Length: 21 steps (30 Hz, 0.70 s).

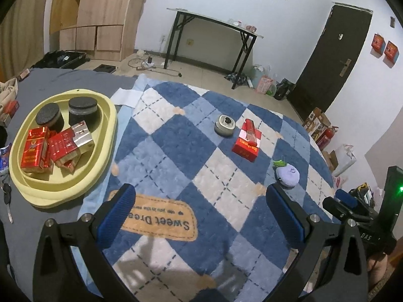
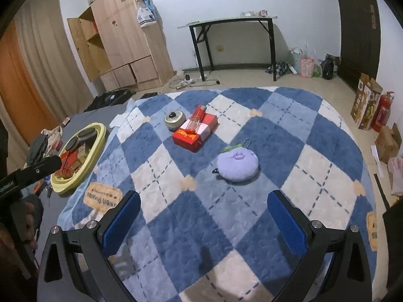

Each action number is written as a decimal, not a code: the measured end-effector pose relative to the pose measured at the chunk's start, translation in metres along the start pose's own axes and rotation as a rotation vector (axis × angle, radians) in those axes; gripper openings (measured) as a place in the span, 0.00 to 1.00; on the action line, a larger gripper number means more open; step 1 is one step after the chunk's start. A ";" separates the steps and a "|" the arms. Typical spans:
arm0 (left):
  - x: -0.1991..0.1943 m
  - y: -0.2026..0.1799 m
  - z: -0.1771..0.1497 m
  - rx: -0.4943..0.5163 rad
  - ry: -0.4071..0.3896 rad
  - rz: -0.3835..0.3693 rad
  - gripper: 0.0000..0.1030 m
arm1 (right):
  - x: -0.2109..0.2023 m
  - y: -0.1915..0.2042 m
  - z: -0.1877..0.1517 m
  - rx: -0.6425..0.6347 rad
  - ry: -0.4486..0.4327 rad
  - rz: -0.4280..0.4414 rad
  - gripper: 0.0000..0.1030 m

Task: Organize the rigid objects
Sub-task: 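Lift both grippers away from the tray back over the rug, then grasp the silver round tin with left gripper while right gripper grasps the lavender plush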

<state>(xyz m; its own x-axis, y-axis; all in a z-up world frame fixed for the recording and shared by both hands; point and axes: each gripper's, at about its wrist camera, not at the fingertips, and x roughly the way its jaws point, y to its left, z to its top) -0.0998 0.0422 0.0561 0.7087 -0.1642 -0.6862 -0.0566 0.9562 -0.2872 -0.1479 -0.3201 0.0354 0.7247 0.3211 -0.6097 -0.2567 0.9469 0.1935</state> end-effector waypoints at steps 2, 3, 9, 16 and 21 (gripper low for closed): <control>0.002 -0.001 0.002 0.003 0.007 -0.010 1.00 | 0.005 0.000 0.001 -0.019 -0.007 -0.017 1.00; 0.004 -0.002 0.004 0.008 0.011 -0.019 1.00 | 0.006 0.001 0.002 -0.039 -0.010 -0.030 1.00; 0.033 -0.024 0.033 0.099 0.049 -0.067 1.00 | 0.032 -0.009 0.011 -0.111 -0.007 -0.077 1.00; 0.104 -0.057 0.067 0.292 0.073 -0.048 1.00 | 0.078 -0.026 0.024 -0.108 0.035 -0.081 1.00; 0.170 -0.054 0.089 0.326 0.125 -0.056 0.97 | 0.110 -0.032 0.031 -0.132 0.024 -0.086 0.99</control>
<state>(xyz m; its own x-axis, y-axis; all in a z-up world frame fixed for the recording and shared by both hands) 0.0857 -0.0162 0.0146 0.6113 -0.2273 -0.7580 0.2218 0.9687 -0.1116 -0.0400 -0.3145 -0.0138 0.7326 0.2374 -0.6379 -0.2775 0.9599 0.0385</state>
